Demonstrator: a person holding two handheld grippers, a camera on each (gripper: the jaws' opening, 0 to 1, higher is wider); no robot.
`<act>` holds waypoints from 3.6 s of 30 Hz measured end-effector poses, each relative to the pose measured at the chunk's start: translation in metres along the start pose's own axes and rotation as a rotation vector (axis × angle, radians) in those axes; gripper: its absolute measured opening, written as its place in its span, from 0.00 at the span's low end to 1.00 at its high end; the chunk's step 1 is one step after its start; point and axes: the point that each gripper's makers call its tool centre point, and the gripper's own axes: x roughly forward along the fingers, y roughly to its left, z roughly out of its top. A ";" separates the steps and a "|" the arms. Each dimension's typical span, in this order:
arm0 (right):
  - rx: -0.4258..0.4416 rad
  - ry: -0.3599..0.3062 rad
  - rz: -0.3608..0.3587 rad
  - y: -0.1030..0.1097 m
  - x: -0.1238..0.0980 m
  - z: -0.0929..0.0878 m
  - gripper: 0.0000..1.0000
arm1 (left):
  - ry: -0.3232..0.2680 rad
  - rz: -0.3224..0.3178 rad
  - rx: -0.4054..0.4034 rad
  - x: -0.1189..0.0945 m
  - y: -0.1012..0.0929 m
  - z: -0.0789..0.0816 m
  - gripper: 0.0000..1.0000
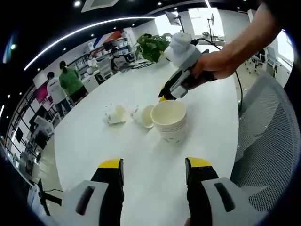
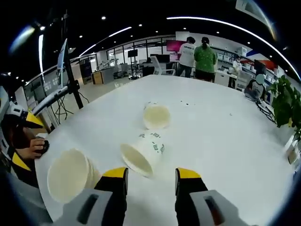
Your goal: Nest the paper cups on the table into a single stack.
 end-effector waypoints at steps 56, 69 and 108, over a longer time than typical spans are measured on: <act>0.027 -0.079 -0.071 -0.052 0.020 0.034 0.00 | -0.009 0.082 -0.275 -0.001 0.004 -0.016 0.54; -0.062 -0.070 -0.060 -0.045 0.002 0.053 0.00 | -0.034 0.097 -0.282 -0.021 0.008 -0.012 0.54; -0.294 -0.031 -0.002 -0.031 -0.054 0.078 0.00 | -0.081 0.044 -0.272 -0.010 0.008 -0.006 0.54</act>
